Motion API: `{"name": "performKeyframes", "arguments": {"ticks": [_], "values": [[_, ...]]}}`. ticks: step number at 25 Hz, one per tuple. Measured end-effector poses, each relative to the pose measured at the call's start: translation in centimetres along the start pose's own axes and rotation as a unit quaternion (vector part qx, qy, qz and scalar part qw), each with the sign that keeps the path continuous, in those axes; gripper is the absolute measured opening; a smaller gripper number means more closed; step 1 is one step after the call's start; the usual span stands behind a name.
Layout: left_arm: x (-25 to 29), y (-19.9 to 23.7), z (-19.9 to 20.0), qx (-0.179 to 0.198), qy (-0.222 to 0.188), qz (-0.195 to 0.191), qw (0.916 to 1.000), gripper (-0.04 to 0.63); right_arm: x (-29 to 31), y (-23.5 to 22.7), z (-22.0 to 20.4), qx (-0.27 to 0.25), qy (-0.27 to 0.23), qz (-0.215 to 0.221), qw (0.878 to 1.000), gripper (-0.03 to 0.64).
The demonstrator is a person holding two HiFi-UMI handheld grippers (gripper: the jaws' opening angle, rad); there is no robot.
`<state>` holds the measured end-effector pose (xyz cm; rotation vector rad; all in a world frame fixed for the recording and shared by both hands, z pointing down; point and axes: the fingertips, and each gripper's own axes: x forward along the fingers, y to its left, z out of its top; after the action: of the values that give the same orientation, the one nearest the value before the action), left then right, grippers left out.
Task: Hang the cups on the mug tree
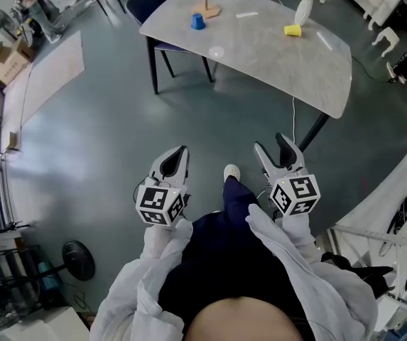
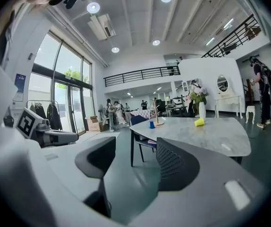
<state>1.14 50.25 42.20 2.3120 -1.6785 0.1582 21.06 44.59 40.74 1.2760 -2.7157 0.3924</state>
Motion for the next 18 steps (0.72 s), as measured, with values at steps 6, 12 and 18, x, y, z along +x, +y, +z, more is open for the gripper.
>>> {"name": "performKeyframes", "arguments": {"ticks": [6,12,18], "values": [[5.5,2.6,1.6,-0.005,-0.005,0.011,0.9999,0.002,5.3,-3.6,1.6,0.001,-0.001,0.005,1.0,0.265],[13.4,5.4,4.9,-0.003,-0.013,0.023,0.9997,0.002,12.3,-8.6,4.5,-0.004,0.002,0.02,1.0,0.265],[20.3,7.7,7.5,-0.002,-0.024,0.037,0.999,0.003,18.7,-13.2,7.4,-0.014,-0.004,0.038,0.999,0.267]]}}
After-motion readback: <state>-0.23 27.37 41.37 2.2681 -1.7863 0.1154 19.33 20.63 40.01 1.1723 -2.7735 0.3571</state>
